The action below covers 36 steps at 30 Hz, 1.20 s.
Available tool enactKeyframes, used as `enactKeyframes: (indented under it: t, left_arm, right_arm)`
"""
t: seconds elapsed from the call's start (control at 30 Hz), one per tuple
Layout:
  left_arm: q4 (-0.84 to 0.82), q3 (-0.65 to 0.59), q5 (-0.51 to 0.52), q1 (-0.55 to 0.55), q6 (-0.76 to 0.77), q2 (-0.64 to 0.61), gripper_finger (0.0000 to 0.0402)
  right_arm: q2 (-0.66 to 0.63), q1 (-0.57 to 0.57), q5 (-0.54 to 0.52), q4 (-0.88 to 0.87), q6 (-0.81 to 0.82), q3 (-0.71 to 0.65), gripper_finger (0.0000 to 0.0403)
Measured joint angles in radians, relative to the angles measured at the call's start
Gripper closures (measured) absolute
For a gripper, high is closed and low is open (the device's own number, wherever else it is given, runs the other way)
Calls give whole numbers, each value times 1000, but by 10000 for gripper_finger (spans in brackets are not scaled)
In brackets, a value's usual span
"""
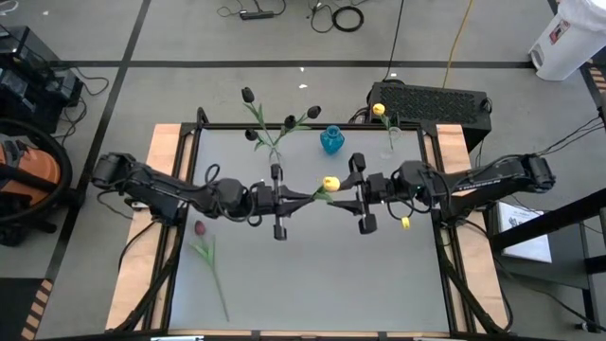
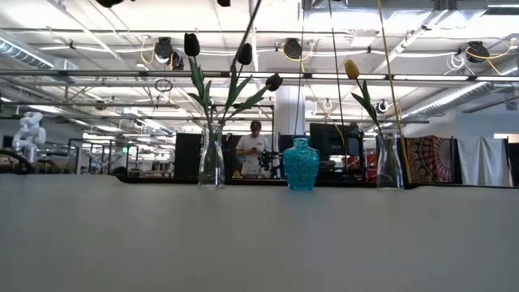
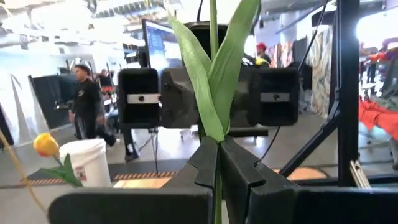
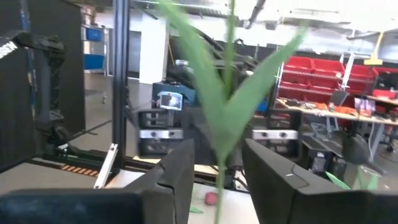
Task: Sort flowers into vase by color
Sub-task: Put the flower into the right transparent flower vase
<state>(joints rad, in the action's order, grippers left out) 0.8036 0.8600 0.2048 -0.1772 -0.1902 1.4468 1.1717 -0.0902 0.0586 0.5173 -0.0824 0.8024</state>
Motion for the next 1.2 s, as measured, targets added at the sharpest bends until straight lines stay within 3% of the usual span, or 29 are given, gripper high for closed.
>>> enactKeyframes:
  t: [0.47, 1.2]
  left_arm:
    - [58, 0, -133, 21, 2, 21, 388]
    - [119, 55, -156, 40, -1, 124, 388]
  right_arm:
    - [0, -16, -6, 20, -9, 0, 218]
    - [85, -16, -5, 121, 18, 0, 215]
